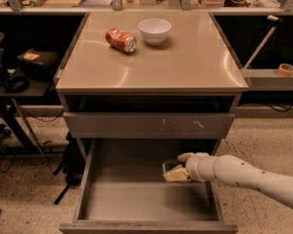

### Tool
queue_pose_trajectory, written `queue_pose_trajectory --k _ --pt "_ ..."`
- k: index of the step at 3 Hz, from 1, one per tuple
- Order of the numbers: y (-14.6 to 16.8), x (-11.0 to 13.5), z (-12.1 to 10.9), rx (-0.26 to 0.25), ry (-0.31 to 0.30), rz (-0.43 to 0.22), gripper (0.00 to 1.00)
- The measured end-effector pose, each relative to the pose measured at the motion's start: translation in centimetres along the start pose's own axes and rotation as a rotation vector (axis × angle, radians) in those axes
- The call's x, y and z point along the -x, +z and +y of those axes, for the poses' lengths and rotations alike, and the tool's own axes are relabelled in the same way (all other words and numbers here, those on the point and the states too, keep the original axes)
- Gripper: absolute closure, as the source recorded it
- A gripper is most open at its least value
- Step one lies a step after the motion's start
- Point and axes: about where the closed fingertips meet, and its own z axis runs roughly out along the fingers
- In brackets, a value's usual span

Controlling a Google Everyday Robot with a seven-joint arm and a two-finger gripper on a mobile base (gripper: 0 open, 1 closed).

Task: Pick sponge from middle drawer and place on counter

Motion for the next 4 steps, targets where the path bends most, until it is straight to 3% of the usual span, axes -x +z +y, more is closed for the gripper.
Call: queue_pose_trajectory --k 1,2,3,4 --pt "-6.3 7.2 -3.8 -0.060 -0.059 -0.092 1.00" --pt "-12.0 13.9 -7.4 -0.071 -0.099 -0.154 1.00" --pt "-13.4 15.4 -8.4 -0.053 -0.104 -0.154 1.00" --pt "-13.1 15.1 -8.4 -0.058 -0.104 -0.141 1.00"
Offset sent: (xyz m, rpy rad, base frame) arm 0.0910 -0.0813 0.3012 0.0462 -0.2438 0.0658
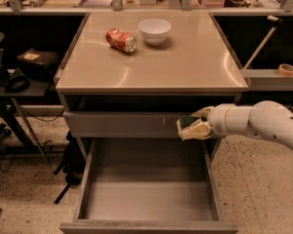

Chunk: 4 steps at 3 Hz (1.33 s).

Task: Pick sponge from middle drawer and place on counter

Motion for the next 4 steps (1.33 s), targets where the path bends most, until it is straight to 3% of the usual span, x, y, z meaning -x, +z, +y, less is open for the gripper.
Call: queue_pose_trajectory --k 1,2,3,4 --pt "-3.0 3.9 -1.6 -0.105 -0.106 -0.006 1.00" --pt "-10.6 13.1 -3.5 -0.252 -0.264 -0.064 1.00" --pt "-16.2 22.1 -4.8 -0.321 -0.380 -0.124 1.00" --pt "-16.7 27.5 -6.5 -0.292 -0.438 -0.128 1.00"
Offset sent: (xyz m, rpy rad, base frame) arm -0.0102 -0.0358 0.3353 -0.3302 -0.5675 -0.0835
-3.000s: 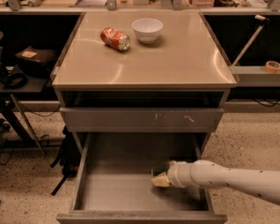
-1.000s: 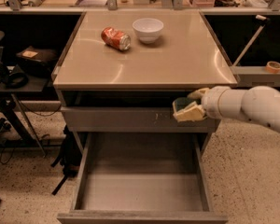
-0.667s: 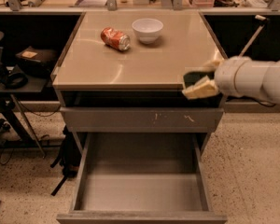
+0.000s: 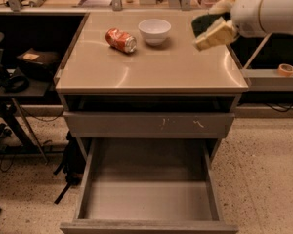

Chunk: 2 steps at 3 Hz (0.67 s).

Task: Pick sponge from middle drawer and place on counter

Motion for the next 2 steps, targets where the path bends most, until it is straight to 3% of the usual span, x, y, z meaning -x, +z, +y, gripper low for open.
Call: queue_pose_trajectory --k 1,2 --pt "6.1 1.7 -0.7 0.096 -0.006 -0.027 1.00" --pt "14.1 3.7 -0.1 0.178 0.017 -0.076 1.00"
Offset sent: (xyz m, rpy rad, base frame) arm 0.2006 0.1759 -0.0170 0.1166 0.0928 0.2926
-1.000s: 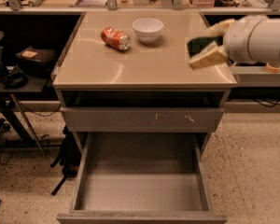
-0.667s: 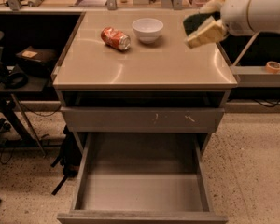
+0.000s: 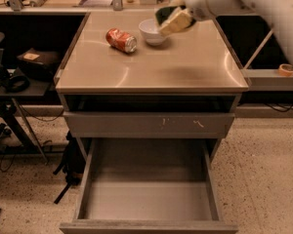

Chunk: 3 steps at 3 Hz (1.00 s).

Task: Pick sponge from middle drawer and place on counter

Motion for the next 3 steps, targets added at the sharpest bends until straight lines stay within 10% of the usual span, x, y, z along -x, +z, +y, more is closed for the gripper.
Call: queue_pose_trajectory --k 1,3 --pt "6.5 -2.0 0.4 0.059 0.039 -0.005 1.00" --pt "9.3 -14.5 1.4 0.124 0.085 0.212 1.00"
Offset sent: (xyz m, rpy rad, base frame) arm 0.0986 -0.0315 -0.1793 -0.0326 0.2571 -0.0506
